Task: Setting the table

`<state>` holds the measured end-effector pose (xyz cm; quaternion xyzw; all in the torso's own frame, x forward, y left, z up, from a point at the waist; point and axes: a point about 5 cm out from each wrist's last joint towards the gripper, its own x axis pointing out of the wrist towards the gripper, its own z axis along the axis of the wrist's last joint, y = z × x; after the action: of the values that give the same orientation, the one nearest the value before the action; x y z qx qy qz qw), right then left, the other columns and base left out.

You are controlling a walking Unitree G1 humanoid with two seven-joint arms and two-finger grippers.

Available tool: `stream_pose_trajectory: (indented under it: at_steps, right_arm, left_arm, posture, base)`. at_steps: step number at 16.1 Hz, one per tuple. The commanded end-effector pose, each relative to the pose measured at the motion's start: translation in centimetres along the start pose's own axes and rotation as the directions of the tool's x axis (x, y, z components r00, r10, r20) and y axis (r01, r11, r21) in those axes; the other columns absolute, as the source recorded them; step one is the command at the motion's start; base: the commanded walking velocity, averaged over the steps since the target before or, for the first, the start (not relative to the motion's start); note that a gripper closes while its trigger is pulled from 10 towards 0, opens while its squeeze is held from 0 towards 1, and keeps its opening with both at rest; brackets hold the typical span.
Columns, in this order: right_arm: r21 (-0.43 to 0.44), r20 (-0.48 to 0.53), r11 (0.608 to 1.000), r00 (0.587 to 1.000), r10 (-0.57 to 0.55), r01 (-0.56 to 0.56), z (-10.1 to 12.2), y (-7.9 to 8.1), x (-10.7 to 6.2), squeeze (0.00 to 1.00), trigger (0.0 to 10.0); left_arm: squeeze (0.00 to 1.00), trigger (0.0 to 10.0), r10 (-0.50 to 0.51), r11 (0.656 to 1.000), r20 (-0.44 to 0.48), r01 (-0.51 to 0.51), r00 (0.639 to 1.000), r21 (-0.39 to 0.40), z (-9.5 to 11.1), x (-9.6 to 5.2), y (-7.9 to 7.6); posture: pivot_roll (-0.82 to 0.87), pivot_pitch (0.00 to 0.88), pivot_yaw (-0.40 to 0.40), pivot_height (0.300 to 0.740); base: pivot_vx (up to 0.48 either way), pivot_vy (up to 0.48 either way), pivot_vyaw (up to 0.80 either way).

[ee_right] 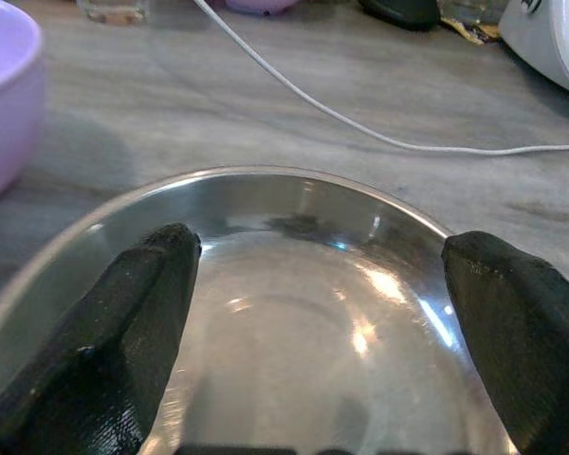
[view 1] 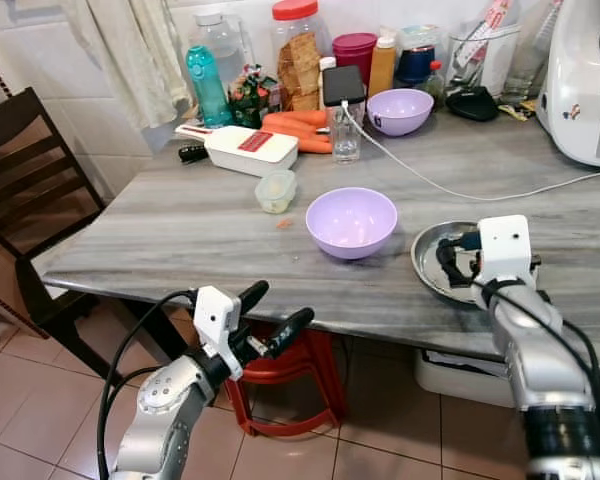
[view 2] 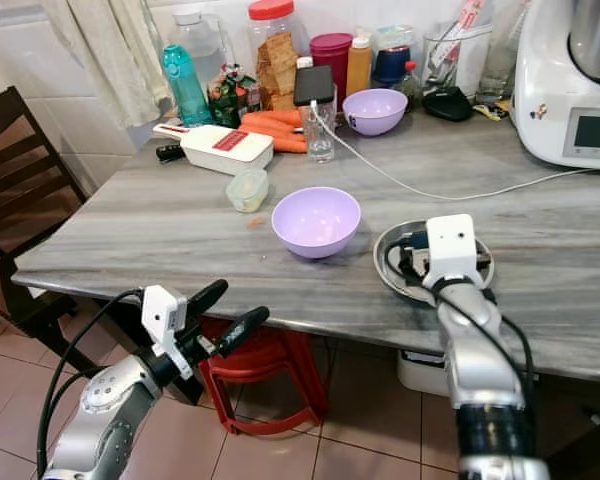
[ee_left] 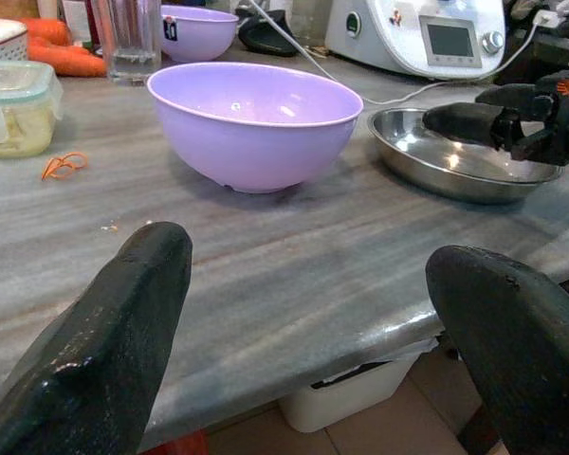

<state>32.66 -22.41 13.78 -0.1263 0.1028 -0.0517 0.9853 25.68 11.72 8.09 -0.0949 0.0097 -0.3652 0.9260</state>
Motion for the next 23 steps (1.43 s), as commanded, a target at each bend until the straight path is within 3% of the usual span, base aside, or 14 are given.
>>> stream_pose_trajectory:
  at_steps: [1,2,3,11,23]
  right_arm:
    - [0.019,0.003,1.0,1.0,0.022,-0.022,0.4,0.1,0.4,0.09,10.0]
    - [0.025,-0.006,0.999,1.0,0.022,-0.022,0.3,-0.1,0.6,0.09,10.0]
    - [0.029,-0.026,0.999,0.999,0.028,-0.028,0.0,-0.5,0.8,0.0,10.0]
    - [0.115,-0.084,0.975,0.976,0.202,-0.192,-1.0,1.3,0.9,0.0,10.0]
    - [0.225,-0.038,0.921,0.942,0.334,-0.318,1.0,4.0,0.8,0.0,10.0]
  left_arm:
    - [0.0,10.0,0.007,1.0,-0.008,-0.006,1.0,0.017,0.3,-0.3,0.3]
    - [0.0,10.0,0.007,1.0,-0.008,-0.006,1.0,0.017,0.3,-0.4,0.3]
    - [0.0,10.0,0.008,1.0,-0.01,-0.007,1.0,0.02,0.3,-0.4,0.4]
    - [0.0,10.0,0.003,1.0,-0.028,-0.002,1.0,0.029,0.2,-0.5,0.5]
    - [0.0,10.0,0.001,0.999,-0.039,0.0,0.999,0.034,0.3,-0.2,0.2]
  posture:
    - [-0.12,0.0,0.133,0.74]
    - [-0.12,0.0,0.133,0.74]
    - [-0.12,0.0,0.132,0.74]
    - [-0.11,0.0,0.142,0.74]
    - [-0.11,0.0,0.141,0.74]
  base:
    - [0.0,0.0,0.0]
    - [0.0,0.0,0.0]
    - [0.0,0.0,0.0]
    - [0.0,0.0,0.0]
    - [0.0,0.0,0.0]
